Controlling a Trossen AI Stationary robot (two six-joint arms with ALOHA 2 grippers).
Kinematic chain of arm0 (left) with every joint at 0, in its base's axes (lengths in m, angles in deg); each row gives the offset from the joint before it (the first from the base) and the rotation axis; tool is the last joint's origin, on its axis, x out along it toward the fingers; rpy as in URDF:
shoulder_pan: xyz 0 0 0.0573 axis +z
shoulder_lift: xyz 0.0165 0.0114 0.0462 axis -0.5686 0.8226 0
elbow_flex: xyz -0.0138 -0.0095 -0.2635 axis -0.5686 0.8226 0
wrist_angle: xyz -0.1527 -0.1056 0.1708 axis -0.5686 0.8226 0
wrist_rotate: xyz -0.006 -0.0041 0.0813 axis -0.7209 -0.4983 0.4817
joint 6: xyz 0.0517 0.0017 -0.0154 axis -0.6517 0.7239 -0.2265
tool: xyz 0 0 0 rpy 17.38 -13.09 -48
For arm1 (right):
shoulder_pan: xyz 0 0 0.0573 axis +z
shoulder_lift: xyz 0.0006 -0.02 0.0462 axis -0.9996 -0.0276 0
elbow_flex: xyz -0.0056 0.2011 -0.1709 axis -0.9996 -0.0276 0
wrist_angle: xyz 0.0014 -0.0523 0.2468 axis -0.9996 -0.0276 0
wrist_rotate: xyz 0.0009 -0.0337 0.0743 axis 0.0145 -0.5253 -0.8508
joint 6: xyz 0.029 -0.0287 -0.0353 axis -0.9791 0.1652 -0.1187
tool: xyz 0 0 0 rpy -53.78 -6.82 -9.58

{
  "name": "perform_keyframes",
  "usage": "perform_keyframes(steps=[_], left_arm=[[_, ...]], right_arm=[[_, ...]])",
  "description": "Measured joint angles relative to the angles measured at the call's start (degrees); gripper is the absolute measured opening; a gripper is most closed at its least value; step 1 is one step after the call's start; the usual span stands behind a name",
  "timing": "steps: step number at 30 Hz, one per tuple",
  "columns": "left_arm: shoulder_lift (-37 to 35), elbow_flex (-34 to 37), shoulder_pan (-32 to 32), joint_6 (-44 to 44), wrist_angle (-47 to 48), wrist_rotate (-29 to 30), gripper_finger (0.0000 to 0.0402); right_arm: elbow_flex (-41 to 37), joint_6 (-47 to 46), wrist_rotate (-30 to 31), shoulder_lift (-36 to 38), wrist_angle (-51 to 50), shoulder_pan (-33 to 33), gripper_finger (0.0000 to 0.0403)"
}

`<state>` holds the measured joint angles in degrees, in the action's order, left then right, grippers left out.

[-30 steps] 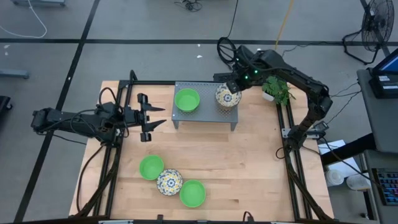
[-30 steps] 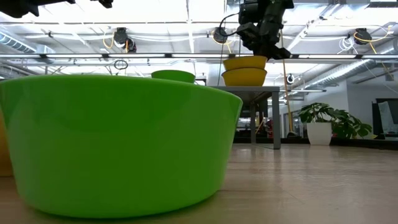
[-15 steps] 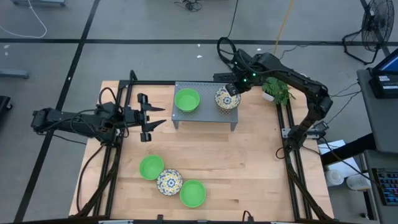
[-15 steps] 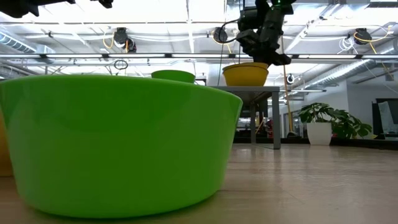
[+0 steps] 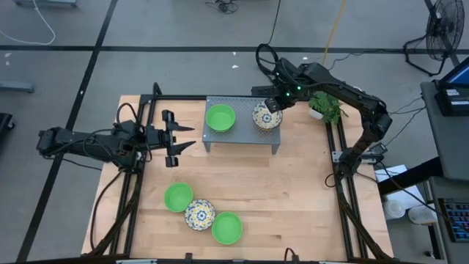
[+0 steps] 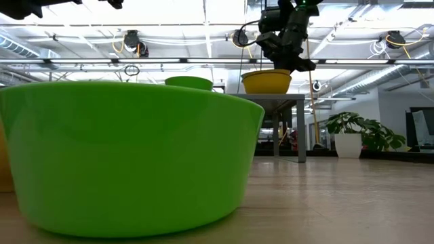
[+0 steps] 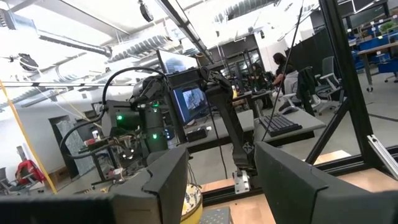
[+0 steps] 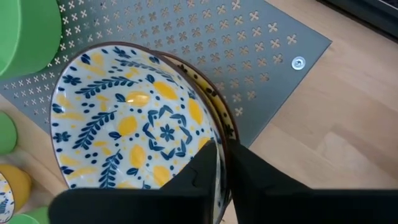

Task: Pick & Place Mini bowls
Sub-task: Stack the white patterned bowl on top of the white patterned bowl on the shelf

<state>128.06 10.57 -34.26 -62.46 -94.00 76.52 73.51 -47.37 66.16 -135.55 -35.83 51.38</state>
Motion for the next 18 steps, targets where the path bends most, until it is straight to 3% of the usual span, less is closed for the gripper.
perform_keyframes(steps=[18], left_arm=[[0.0, 0.0, 0.0, 0.0, 0.0, 0.0, 0.0191]], right_arm=[[0.0, -0.2, 0.2, 5.1, 4.4, 0.0, 0.0125]])
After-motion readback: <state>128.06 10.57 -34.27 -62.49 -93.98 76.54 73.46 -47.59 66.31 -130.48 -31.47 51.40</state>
